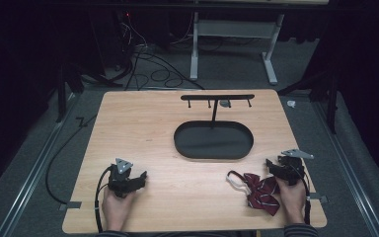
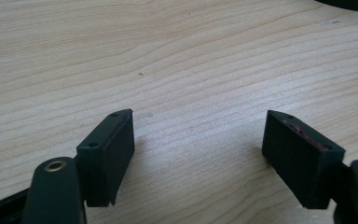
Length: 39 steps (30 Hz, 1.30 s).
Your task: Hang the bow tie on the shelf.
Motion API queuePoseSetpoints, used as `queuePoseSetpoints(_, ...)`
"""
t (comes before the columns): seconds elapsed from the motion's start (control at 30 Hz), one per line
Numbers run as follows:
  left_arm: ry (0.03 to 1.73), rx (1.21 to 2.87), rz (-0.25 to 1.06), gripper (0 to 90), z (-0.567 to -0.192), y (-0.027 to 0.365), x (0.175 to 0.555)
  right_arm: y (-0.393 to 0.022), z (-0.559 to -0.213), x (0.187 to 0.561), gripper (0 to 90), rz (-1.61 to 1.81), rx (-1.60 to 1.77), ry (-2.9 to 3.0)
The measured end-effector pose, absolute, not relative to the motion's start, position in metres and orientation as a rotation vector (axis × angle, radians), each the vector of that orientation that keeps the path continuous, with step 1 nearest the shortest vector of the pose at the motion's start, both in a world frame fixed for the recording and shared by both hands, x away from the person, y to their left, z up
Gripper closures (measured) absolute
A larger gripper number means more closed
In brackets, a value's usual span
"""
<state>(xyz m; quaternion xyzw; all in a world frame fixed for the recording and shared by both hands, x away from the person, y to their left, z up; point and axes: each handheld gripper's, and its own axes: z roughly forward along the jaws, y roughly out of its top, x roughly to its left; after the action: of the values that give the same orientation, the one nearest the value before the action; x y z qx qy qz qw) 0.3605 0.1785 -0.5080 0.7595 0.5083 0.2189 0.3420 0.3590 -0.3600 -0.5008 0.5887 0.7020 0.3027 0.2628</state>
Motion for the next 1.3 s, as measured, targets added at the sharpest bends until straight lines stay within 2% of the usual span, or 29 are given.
queuePoseSetpoints(1.3, 1.324, 1.975, 0.567, 25.5, -0.5078, 0.1788, 0.3608, -0.3604, -0.5006, 0.3587, 47.3, 0.823, 1.589, 1.907)
